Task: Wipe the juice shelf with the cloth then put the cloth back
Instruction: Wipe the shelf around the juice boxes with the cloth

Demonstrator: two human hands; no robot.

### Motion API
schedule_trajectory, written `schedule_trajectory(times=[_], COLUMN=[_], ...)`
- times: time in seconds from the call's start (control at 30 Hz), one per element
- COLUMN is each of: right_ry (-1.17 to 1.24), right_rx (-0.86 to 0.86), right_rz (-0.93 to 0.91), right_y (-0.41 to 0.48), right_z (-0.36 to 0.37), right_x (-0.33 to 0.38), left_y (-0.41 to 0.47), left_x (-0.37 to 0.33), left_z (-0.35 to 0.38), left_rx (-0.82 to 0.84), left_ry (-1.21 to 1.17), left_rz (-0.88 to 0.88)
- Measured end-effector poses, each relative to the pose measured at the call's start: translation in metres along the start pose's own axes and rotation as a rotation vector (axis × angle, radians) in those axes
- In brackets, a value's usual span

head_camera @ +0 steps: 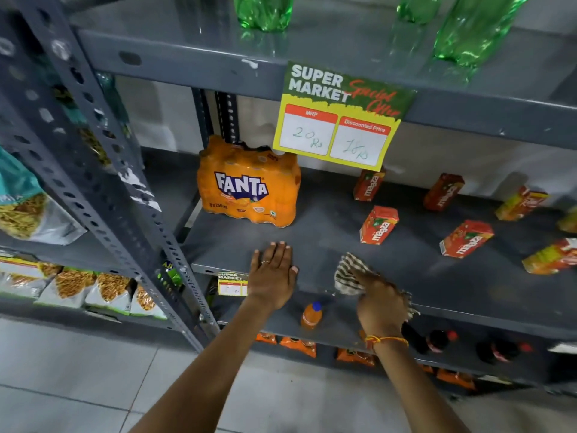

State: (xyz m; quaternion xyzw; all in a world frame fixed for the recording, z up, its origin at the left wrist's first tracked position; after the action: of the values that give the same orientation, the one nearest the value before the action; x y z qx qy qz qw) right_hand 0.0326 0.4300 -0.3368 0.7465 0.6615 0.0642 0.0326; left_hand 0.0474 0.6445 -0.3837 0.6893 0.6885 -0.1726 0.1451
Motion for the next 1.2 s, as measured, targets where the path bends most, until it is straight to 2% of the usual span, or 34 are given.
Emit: schedule_trajectory(times=[0.07, 0.17, 0.23, 0.3, 0.4, 0.57, 0.7, 0.73, 0.8, 0.83, 0.9, 0.97, 1.03, 1.2], right_ry=[0.053, 0.096, 0.019, -0.075, -0.1, -0.09, -0.155, -0.137, -0.018, 0.036, 0.009, -0.101, -0.126, -0.083], right_rx=[-0.035, -0.045, 0.079, 0.173, 0.153, 0.072, 0.226, 0.173, 0.014, 0.007, 0.115, 0.181, 0.171, 0.25], right_rz=[0.022, -0.25, -0.355, -0.362, -0.332, -0.151, -0.006, -0.028, -0.207, -0.31, -0.427, -0.405, -0.37, -0.223], right_y=[0.006, 0.018, 0.021, 0.022, 0.021, 0.015, 0.026, 0.031, 0.032, 0.03, 0.024, 0.027, 0.037, 0.063], right_z=[-0.011, -0.011, 0.009, 0.025, 0.02, 0.02, 0.006, -0.006, -0.026, -0.024, 0.0, 0.016, 0.015, 0.033], right_x=[0.006, 0.064, 0.094, 0.098, 0.07, -0.032, -0.085, -0.079, -0.041, -0.018, 0.013, 0.013, -0.007, -0.106], left_y=[0.002, 0.003, 0.003, 0.003, 0.002, 0.002, -0.001, 0.001, 0.003, 0.004, 0.006, 0.007, 0.009, 0.009], left_x=[-0.014, -0.019, -0.018, -0.018, -0.021, -0.035, -0.066, -0.072, -0.08, -0.083, -0.088, -0.092, -0.1, -0.153], left_z=[0.008, 0.013, 0.013, 0.012, 0.01, 0.021, 0.037, 0.04, 0.043, 0.045, 0.049, 0.05, 0.053, 0.074], left_rx=[-0.008, -0.031, -0.053, -0.087, -0.11, -0.02, 0.014, 0.011, -0.004, -0.009, -0.018, -0.033, -0.029, 0.018], left_ry=[-0.012, 0.011, -0.01, -0.03, -0.028, 0.012, 0.045, 0.044, 0.038, 0.039, 0.053, 0.038, 0.018, 0.099], left_rz=[0.026, 0.044, 0.058, 0.077, 0.078, 0.02, 0.086, 0.089, 0.084, 0.084, 0.096, 0.103, 0.117, 0.146])
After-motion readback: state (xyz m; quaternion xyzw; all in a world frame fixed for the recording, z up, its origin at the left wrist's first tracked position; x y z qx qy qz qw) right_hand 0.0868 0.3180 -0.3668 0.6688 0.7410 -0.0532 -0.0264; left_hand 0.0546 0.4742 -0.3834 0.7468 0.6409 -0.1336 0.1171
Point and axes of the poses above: each hand's wrist, its own y-axis towards the middle knuckle, its own z-axis out of the palm, x = y × z, the point moved 10 cm from there along y, towards the middle knuckle, and after that the axes turned 11 degrees about -y, right-handed, at the moved point
